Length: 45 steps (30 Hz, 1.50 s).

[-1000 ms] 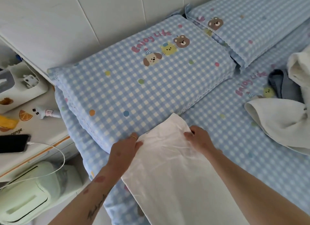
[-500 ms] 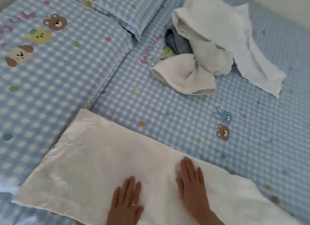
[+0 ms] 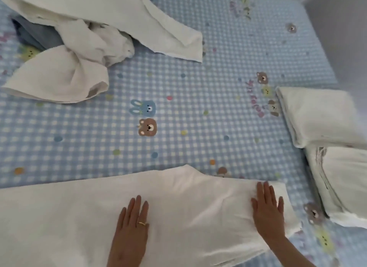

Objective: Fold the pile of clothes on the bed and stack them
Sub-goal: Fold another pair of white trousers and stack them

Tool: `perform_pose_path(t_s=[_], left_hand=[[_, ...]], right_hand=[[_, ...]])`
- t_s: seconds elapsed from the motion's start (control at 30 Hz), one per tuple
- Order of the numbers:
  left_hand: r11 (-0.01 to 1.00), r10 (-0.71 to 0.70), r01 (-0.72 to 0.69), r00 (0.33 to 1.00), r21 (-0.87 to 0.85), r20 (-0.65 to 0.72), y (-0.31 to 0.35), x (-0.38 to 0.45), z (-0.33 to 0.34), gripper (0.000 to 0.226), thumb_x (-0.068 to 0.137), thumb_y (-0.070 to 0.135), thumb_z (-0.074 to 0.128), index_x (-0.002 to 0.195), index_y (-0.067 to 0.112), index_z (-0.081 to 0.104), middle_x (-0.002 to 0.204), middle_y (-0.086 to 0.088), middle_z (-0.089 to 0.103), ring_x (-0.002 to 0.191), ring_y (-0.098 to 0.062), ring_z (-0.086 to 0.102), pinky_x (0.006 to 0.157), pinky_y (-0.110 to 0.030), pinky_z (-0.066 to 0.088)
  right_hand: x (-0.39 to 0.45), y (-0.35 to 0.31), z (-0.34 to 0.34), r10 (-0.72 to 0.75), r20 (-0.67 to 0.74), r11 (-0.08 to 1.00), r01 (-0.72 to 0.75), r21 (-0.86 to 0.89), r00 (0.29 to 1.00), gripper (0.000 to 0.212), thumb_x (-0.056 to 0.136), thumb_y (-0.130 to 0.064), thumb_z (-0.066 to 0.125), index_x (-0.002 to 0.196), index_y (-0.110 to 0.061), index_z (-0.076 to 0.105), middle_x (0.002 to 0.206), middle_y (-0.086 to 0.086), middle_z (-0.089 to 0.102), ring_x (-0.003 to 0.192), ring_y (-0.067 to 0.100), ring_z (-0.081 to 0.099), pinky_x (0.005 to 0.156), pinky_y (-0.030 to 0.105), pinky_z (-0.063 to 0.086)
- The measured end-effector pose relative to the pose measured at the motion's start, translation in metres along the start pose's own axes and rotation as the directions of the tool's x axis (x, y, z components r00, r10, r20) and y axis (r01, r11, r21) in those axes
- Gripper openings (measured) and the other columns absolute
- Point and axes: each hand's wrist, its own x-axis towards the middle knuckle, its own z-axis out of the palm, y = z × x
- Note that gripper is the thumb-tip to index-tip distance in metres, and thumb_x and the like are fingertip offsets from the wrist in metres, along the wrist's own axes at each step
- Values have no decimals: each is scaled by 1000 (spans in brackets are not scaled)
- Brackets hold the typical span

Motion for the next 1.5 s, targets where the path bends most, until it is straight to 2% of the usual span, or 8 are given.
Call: perform_pose_path(t_s=[0.23,0.4,0.67,1.3,1.37,1.4,1.43,1.5], left_hand=[[946,218,-273,935,177,279,131,144,47,55,74,13,75,125,2,59,126,-17,61,117,-35,58,97,-51,46],[915,219,-355,836,191,503,172,197,69,28,98,27,40,121,18,54,122,1,54,109,-18,54,91,-30,39],[962,274,-275,960,3,55,232,192,77,22,86,-2,44,98,5,62,99,-11,63,95,-31,59,81,-36,46],[976,106,-12,897,-218,428,239,11,128,77,79,39,41,148,18,16,160,-4,-6,147,-20,-7,115,-30,4],[880,-26,187,936,-436,350,244,9,96,43,99,24,28,142,19,30,145,-14,-42,146,-11,-4,111,-12,-1],[783,-118,265,951,-563,285,246,10,83,40,103,22,27,142,22,33,41,57,-21,146,-8,8,109,-7,1],[652,-267,383,924,-655,275,246,14,64,34,102,21,35,134,31,40,130,43,37,142,-7,26,110,-7,10],[325,-410,572,803,-753,433,243,28,14,28,98,17,43,120,30,55,125,17,59,123,-9,54,108,-21,34]], right_hand=[[8,107,27,292,73,897,-299,325,954,72,92,-38,55,149,-9,22,141,21,41,127,37,40,100,46,38],[26,127,21,247,207,716,-322,619,947,51,78,-38,73,121,-22,51,102,-4,62,97,25,60,81,34,46],[76,173,-17,294,-92,725,-159,670,952,20,83,-29,68,88,-18,52,81,2,61,75,28,57,70,40,45],[54,164,-118,128,336,554,-348,756,933,30,76,-25,77,102,-11,68,92,6,72,88,28,66,83,41,51],[29,141,-138,59,399,484,-376,790,915,35,76,-28,75,104,-9,69,94,10,73,92,30,66,90,47,51],[15,126,-147,12,395,495,-349,796,918,31,75,-30,74,99,-10,70,90,8,74,89,26,68,88,41,53],[0,108,-153,-30,383,511,-315,800,923,22,75,-28,74,93,-15,72,83,3,75,83,17,70,80,29,56],[-32,61,-160,-136,341,473,-242,848,930,25,77,-10,75,91,-31,72,78,-14,75,73,-4,68,62,7,49]])
